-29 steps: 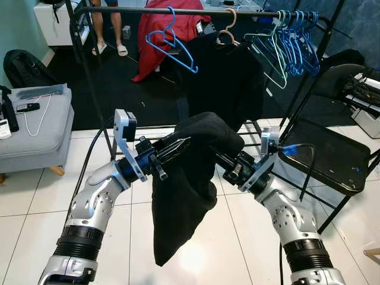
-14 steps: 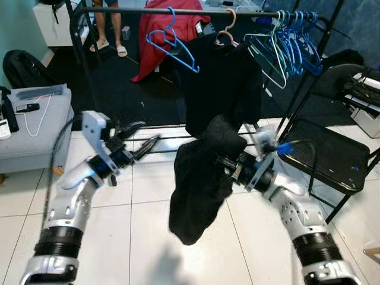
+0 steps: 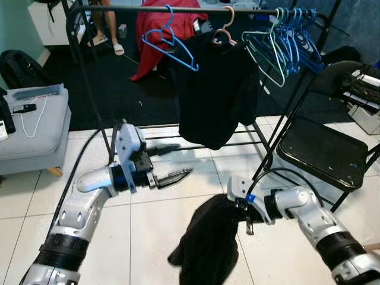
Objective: Hang hanger
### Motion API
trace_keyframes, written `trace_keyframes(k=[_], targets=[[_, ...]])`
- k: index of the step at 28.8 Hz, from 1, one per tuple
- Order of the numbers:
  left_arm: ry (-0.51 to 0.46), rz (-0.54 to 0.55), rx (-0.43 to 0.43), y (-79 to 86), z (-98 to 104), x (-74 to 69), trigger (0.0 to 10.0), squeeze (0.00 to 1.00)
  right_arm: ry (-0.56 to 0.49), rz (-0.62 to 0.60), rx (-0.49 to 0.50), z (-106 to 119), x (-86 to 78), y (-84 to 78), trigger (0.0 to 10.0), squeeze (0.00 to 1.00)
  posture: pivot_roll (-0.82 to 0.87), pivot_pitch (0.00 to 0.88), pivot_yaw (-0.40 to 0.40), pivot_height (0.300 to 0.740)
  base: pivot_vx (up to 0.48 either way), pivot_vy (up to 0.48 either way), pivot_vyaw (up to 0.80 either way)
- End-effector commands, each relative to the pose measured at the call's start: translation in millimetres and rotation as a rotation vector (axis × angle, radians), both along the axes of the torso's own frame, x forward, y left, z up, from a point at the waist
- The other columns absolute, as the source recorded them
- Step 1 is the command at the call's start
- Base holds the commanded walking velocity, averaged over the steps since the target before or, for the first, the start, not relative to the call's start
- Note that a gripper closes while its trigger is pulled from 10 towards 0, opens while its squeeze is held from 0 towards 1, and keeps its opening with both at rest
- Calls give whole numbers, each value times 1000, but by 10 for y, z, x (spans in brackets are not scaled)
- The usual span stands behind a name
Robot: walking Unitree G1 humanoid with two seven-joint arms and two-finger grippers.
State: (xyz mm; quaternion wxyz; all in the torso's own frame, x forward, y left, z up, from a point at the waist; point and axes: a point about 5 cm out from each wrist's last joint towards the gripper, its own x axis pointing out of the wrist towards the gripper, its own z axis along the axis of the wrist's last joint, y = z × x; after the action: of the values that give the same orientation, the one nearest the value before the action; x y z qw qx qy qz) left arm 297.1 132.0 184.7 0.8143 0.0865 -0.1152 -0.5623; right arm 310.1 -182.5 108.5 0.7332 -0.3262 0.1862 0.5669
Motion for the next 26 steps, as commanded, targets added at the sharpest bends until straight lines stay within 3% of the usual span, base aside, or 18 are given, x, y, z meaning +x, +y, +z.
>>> trace_keyframes(k=[1, 2, 3, 7, 8, 10, 11, 12, 13, 14, 16, 18, 22, 26], targets=[[32, -43, 117, 26, -137, -66, 10000, 0, -60, 41, -58, 21, 15, -35, 0, 0, -49, 121, -14, 740, 0, 0, 0], [32, -43, 117, 26, -137, -66, 10000, 0, -60, 41, -58, 21, 15, -35, 0, 0, -49, 121, -14, 740, 0, 0, 0], [64, -54, 186, 63, -216, -94, 10000, 0, -109, 74, -99, 24, 24, -49, 0, 0, -47, 119, -15, 740, 0, 0, 0], [115, -32, 231, 100, -283, -97, 10000, 0, -168, 98, -107, 49, 38, -42, 0, 0, -46, 117, -18, 740, 0, 0, 0], [181, 28, 262, 138, -379, -73, 10000, 0, -258, 123, -55, 131, 59, 22, 0, 0, -46, 117, -18, 740, 0, 0, 0], [181, 28, 262, 138, -379, -73, 10000, 0, -258, 123, -55, 131, 59, 22, 0, 0, -46, 117, -18, 740, 0, 0, 0], [228, 127, 235, 169, -460, -13, 10000, 0, -337, 157, 35, 234, 55, 118, 0, 0, -50, 114, -19, 740, 0, 0, 0], [283, 230, 107, 179, -502, 70, 10000, 0, -392, 196, 132, 317, 16, 215, 0, 0, -55, 112, -20, 740, 0, 0, 0], [283, 230, 107, 179, -502, 70, 10000, 0, -392, 196, 132, 317, 16, 215, 0, 0, -55, 112, -20, 740, 0, 0, 0], [324, 279, -27, 162, -521, 120, 10000, 0, -433, 229, 208, 375, -25, 281, 0, 0, -55, 112, -20, 740, 0, 0, 0], [324, 279, -27, 162, -521, 120, 10000, 0, -433, 229, 208, 375, -25, 281, 0, 0, -55, 112, -20, 740, 0, 0, 0], [315, 262, -203, 78, -498, 165, 10000, 0, -465, 267, 292, 421, -89, 346, 0, 0, -70, 115, -8, 740, 0, 0, 0], [261, 186, -260, -13, -431, 163, 10000, 0, -491, 296, 323, 447, -121, 374, 0, 0, -75, 120, -2, 740, 0, 0, 0], [257, 101, -266, -63, -366, 136, 10000, 0, -513, 316, 324, 463, -122, 383, 0, 0, -80, 127, 4, 740, 0, 0, 0]])
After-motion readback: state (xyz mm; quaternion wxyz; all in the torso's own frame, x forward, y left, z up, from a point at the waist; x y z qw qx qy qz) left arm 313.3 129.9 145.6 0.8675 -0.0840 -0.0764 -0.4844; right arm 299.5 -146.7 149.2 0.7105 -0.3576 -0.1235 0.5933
